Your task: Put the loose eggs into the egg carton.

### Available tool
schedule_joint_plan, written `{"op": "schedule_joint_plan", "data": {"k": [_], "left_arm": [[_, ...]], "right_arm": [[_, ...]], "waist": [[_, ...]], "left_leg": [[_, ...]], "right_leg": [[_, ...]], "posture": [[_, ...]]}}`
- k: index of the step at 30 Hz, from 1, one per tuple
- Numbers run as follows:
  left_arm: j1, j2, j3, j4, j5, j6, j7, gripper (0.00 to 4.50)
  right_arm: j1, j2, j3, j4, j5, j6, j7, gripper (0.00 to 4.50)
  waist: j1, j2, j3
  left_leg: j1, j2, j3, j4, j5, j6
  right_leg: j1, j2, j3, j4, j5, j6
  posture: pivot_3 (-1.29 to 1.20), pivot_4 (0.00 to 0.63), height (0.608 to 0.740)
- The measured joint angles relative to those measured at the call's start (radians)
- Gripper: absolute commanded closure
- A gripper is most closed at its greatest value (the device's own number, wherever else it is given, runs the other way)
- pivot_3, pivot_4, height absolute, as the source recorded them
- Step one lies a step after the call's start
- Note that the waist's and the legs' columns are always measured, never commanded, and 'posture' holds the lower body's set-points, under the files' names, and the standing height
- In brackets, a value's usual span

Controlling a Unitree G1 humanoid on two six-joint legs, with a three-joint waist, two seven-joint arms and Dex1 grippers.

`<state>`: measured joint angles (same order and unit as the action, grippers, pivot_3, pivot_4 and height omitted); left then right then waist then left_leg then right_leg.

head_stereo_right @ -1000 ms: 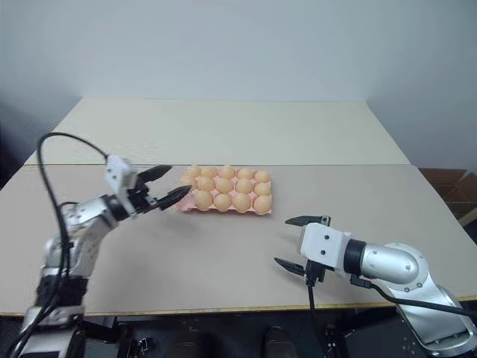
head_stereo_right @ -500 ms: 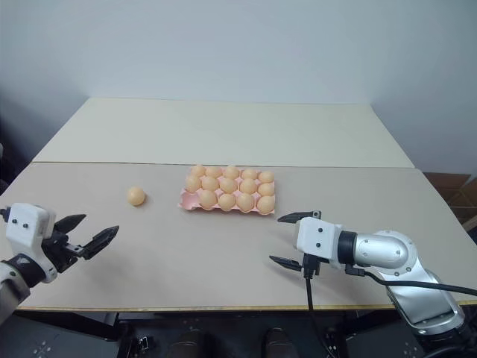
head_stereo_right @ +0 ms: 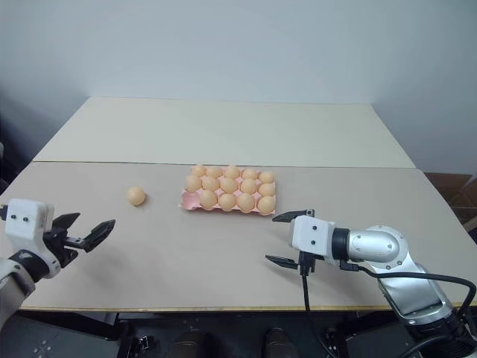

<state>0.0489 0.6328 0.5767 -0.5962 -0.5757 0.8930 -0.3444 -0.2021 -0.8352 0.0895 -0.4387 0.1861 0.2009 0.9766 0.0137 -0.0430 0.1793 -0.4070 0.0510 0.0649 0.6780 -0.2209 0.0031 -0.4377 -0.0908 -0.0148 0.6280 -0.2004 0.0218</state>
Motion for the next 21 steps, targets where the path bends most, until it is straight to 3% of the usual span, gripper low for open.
{"op": "schedule_joint_plan", "data": {"k": [9, 21], "left_arm": [[-0.282, -0.119, -0.204, 0.306, 0.182, -0.255, 0.092, 0.03], [-0.507, -0.167, -0.275, 0.733, 0.281, -0.428, 0.100, 0.03]], "right_arm": [[0.016, 0.013, 0.010, -0.016, -0.008, 0.003, -0.019, 0.00], [0.068, -0.003, -0.011, -0.068, -0.009, 0.029, -0.038, 0.00]], "waist": [[0.000, -0.001, -0.001], [-0.002, -0.002, -0.001]], "left_leg": [[-0.001, 0.000, 0.000, 0.000, 0.000, 0.000], [-0.002, -0.001, 0.000, 0.000, 0.000, 0.000]], "right_leg": [[0.001, 0.001, 0.000, -0.001, 0.001, -0.001], [0.000, 0.000, 0.000, -0.002, 0.004, 0.004]], "posture": [[0.00, 0.150, 0.740], [0.00, 0.150, 0.740]]}}
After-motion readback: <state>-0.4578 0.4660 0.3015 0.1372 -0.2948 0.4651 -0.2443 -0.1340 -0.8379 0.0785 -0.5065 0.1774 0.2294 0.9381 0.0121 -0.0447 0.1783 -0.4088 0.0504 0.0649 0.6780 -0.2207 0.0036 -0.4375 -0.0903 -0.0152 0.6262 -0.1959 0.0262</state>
